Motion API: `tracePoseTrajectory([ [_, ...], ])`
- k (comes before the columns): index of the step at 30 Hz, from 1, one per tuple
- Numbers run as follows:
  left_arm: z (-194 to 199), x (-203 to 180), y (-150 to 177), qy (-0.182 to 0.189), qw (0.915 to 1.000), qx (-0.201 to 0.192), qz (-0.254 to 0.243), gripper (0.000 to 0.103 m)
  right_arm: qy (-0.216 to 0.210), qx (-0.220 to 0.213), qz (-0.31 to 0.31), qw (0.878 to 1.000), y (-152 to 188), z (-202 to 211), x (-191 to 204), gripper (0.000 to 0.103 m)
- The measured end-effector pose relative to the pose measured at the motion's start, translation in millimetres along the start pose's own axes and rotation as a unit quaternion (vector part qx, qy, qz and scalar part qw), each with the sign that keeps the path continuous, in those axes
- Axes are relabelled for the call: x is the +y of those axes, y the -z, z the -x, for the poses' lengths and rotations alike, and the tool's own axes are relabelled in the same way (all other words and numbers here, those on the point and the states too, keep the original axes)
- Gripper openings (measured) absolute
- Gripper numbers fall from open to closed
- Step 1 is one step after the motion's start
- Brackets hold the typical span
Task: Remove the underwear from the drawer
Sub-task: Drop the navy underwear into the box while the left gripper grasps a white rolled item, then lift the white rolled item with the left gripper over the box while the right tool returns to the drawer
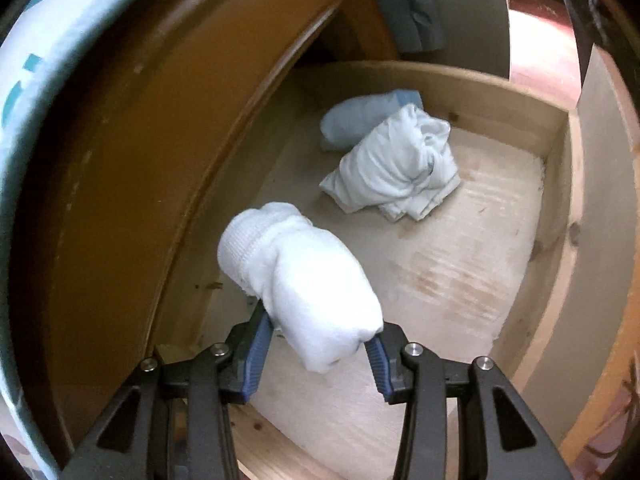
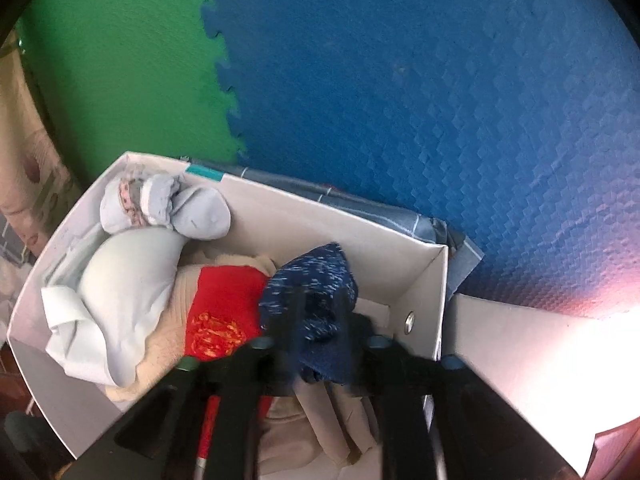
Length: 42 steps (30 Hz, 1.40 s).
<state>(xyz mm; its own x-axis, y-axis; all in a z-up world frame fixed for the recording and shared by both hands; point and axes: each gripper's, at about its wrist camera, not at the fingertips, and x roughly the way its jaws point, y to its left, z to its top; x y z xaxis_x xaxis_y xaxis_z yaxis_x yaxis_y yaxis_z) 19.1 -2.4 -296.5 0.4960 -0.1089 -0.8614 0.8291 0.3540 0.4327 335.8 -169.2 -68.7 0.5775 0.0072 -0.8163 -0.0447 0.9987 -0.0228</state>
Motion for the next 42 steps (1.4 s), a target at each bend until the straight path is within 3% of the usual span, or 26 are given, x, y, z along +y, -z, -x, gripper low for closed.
tracePoseTrajectory([
  [2,4,-3,1,-0.002,1.0,-0.003,0.005,0.044,0.01,-0.008,-0.003,1.0,0,5,0,0.058],
  [6,22,-5,10,-0.009,0.9998,-0.008,0.017,0.044,0.021,-0.023,0.011,0.999,3,21,9,0.057],
  [13,72,20,1,-0.025,0.9971,-0.023,0.067,0.044,0.006,-0.054,0.012,0.998,19,59,26,0.057],
  [15,82,28,0,-0.026,0.9954,-0.029,0.087,0.044,0.009,-0.066,0.018,0.998,26,71,31,0.064],
  [19,96,37,-1,-0.041,0.9915,-0.036,0.118,0.044,0.012,-0.092,0.016,0.996,40,97,37,0.065],
  [27,152,69,15,-0.049,0.9754,-0.068,0.204,0.044,0.022,-0.129,0.006,0.991,64,132,38,0.067],
  [31,181,87,15,-0.073,0.9697,-0.087,0.216,0.044,0.025,-0.143,0.0,0.989,76,140,36,0.076],
  [42,260,128,-7,-0.129,0.9495,-0.16,0.237,0.044,0.026,-0.147,-0.002,0.989,104,144,32,0.076],
])
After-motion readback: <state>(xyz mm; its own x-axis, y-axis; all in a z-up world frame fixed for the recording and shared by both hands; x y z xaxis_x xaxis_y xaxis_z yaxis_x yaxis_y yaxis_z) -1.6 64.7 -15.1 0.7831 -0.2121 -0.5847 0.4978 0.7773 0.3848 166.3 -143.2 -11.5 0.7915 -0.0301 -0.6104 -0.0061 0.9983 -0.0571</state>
